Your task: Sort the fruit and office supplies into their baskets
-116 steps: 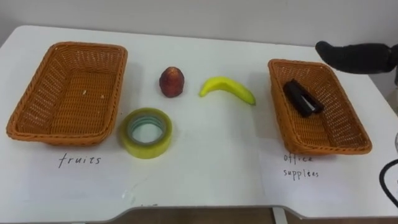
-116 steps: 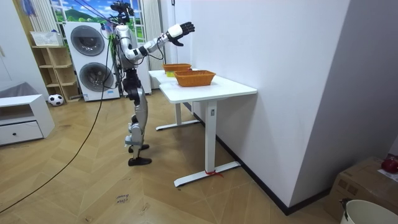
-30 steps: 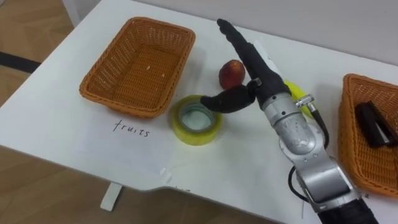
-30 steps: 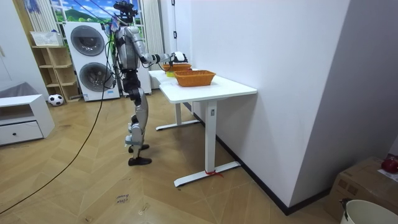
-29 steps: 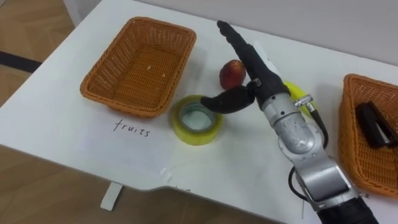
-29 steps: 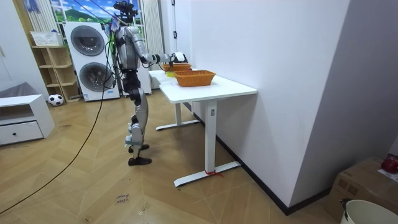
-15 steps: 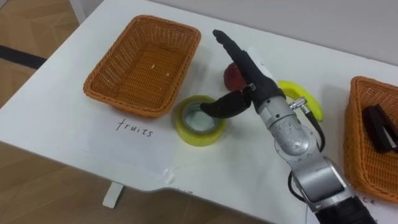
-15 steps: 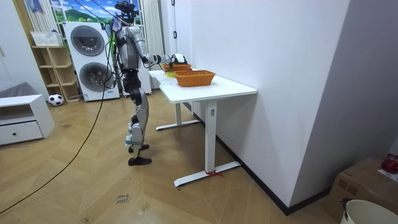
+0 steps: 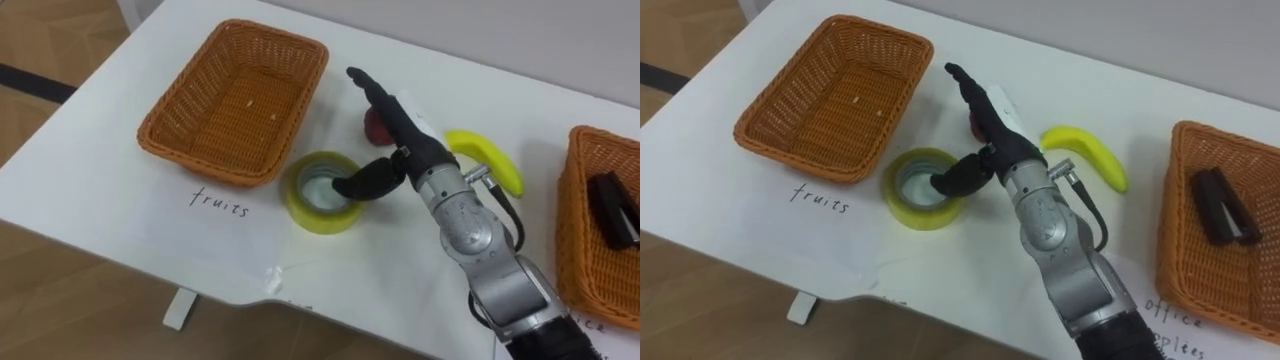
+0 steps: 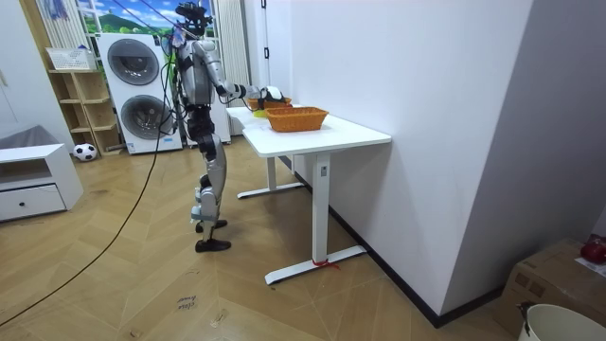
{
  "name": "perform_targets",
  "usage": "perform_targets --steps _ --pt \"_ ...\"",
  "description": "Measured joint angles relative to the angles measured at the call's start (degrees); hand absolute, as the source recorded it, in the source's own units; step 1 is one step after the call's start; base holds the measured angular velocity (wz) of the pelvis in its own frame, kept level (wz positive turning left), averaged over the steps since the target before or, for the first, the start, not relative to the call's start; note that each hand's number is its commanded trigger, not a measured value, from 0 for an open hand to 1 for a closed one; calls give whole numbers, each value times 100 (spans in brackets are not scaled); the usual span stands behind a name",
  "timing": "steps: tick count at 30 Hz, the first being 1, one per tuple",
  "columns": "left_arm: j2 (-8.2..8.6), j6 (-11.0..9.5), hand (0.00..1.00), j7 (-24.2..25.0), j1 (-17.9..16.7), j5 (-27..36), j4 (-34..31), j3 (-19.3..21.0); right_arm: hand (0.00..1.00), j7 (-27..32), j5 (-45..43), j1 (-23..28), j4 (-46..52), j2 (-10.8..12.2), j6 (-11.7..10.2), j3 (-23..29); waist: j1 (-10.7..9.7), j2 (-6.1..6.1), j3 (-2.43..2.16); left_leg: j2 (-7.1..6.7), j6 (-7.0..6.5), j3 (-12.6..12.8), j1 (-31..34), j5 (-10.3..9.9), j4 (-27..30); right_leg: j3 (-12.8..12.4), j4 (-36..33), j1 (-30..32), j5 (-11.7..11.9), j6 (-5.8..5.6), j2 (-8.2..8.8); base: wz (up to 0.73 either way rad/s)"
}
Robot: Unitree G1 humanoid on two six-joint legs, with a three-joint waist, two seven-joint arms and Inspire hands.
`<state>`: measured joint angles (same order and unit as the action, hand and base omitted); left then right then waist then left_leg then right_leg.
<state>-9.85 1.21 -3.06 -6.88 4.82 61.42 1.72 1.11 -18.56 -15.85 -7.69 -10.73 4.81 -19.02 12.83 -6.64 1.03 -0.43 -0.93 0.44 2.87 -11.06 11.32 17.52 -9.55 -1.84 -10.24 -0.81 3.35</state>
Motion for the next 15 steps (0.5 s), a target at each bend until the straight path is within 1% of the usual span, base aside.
perform_targets --steps 5,10,13,15 --pt "0 1 0 8 9 -1 1 1 0 0 -34 -17 -37 0 0 -3 22 -20 -14 -23 -14 -75 4 16 10 10 -1 -7 0 0 14 7" --pt "-10 1 0 0 65 10 6 -29 0 -2 -458 -159 -138 -2 15 -16 26 -51 -19 -41 -31 -77 54 40 21 20 -5 30 0 0 35 0" --pt "-38 2 0 -12 91 12 27 -88 0 -2 -597 -160 -129 -13 21 -162 22 -89 -29 -39 -26 -80 69 44 24 48 -9 44 0 0 34 0" --pt "-43 2 0 -11 108 8 41 -90 0 -7 -723 -159 -49 -19 27 -244 22 -93 -30 -39 -25 -82 124 47 48 69 -14 83 0 0 37 0"
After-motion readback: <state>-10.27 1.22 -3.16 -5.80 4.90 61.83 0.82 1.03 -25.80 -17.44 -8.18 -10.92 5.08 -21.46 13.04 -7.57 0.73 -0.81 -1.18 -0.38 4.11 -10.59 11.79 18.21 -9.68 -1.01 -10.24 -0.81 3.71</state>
